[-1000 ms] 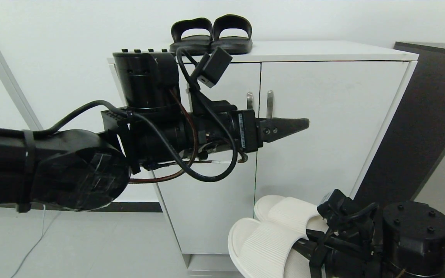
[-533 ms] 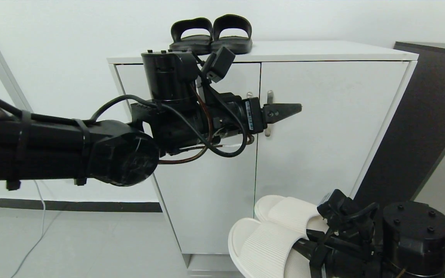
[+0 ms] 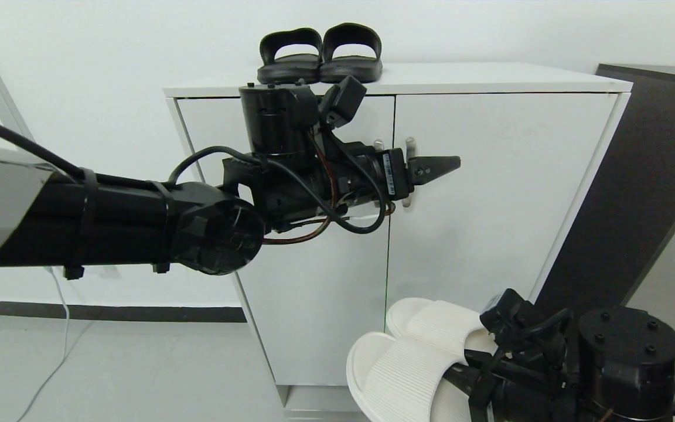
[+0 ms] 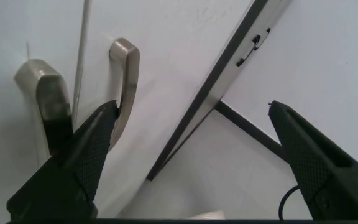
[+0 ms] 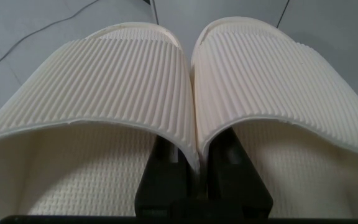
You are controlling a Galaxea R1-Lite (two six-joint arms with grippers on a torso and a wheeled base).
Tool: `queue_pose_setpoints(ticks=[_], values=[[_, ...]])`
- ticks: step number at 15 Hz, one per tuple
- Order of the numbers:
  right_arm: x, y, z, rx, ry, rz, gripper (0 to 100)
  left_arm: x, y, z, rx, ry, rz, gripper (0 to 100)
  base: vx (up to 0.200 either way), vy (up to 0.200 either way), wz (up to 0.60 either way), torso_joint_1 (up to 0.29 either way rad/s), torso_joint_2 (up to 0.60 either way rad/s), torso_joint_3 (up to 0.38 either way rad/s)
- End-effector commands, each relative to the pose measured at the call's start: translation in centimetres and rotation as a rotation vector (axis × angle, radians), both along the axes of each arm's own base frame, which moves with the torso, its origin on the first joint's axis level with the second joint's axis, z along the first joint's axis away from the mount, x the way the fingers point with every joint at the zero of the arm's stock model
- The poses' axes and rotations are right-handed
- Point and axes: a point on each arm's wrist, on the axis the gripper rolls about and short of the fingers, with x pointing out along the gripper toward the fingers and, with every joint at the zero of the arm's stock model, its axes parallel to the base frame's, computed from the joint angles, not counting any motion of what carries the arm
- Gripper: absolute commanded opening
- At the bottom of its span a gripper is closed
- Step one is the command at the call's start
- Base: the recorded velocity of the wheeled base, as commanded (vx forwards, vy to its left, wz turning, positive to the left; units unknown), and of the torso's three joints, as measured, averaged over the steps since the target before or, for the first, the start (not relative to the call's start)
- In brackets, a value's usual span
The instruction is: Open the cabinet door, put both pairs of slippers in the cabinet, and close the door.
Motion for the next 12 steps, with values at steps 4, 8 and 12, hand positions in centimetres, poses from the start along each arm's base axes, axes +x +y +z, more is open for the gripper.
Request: queue_pose_setpoints(ticks=[4, 8, 12], values=[[0.1, 0.1, -0.2, -0.007, 0.006, 0.001, 0, 0.5, -0.3, -0.7, 0.01, 0.014, 0.0, 0, 0.0, 0.0, 0.0, 0.0, 0.0, 0.0], [0.0, 0.0, -0.3, -0.01, 0.01, 0.002, 0, 0.0, -0.1, -0.4, 0.007, 0.012, -0.001, 0, 0.0, 0.0, 0.0, 0.0, 0.0, 0.0], [-0.1, 0.0, -0.4, -0.01, 0.014, 0.013, 0, -2.4, 0.7, 0.4, 0.006, 0.008, -0.023, 0, 0.0, 0.0, 0.0, 0.0, 0.0, 0.0]])
